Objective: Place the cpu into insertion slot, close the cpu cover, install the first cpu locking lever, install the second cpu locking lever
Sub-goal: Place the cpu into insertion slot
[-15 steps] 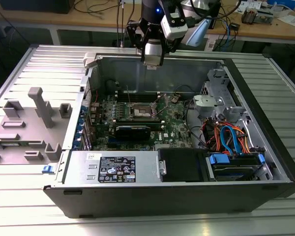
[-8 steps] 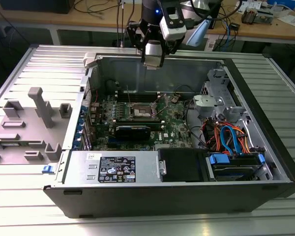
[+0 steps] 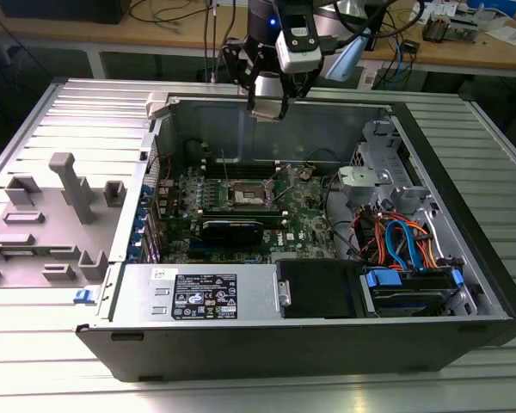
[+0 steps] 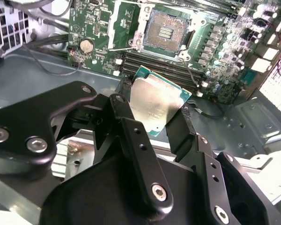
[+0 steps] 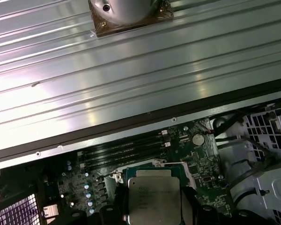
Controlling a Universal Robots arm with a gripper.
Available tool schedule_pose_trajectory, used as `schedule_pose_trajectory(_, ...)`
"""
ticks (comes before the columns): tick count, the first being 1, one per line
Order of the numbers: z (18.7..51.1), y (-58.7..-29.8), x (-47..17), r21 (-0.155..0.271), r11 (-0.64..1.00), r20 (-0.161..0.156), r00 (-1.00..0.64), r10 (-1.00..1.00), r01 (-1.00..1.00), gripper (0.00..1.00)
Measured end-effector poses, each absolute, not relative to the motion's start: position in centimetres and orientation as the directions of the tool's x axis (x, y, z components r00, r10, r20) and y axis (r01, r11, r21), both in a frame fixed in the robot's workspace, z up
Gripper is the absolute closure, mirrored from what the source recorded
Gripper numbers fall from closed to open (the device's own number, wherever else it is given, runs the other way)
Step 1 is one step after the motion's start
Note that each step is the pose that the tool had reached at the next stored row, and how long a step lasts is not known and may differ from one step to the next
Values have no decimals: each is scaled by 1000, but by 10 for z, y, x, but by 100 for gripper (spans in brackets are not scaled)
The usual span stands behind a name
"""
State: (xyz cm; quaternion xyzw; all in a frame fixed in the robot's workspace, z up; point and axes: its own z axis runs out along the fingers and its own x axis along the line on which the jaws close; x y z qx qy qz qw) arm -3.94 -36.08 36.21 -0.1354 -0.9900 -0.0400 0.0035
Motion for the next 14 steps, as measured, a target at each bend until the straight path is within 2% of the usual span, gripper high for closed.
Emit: schedule_pose_trajectory(14,359,-361,-39,78,933,18,-936,350,351,46)
